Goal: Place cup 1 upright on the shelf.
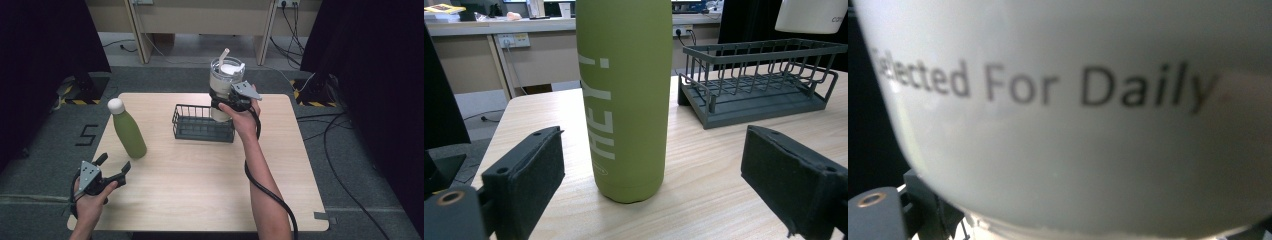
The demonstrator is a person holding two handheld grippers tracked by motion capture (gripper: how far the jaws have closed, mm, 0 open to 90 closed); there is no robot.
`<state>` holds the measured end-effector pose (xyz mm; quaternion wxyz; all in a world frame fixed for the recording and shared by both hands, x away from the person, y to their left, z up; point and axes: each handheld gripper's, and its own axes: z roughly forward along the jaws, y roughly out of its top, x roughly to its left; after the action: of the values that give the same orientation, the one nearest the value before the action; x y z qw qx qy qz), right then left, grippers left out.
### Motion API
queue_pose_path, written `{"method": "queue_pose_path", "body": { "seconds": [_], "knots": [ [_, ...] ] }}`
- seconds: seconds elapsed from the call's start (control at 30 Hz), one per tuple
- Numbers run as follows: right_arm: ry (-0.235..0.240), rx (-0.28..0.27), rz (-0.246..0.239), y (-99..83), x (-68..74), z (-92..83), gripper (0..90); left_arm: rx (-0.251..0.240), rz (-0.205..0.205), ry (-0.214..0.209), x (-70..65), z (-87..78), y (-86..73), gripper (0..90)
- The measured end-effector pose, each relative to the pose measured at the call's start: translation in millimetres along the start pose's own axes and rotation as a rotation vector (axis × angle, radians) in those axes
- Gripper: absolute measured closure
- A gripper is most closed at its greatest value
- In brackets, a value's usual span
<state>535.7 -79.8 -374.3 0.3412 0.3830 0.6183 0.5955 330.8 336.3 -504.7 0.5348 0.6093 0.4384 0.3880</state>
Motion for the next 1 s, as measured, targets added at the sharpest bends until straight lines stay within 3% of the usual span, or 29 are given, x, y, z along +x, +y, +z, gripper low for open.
{"method": "queue_pose_path", "body": {
  "seconds": [1.0],
  "knots": [
    [-0.031,0.04,0.008,-14.3,-7.6,14.8,9.2,0.004,0.001,-0.006,0.4,0.8,-1.0,10.5]
  ]
}}
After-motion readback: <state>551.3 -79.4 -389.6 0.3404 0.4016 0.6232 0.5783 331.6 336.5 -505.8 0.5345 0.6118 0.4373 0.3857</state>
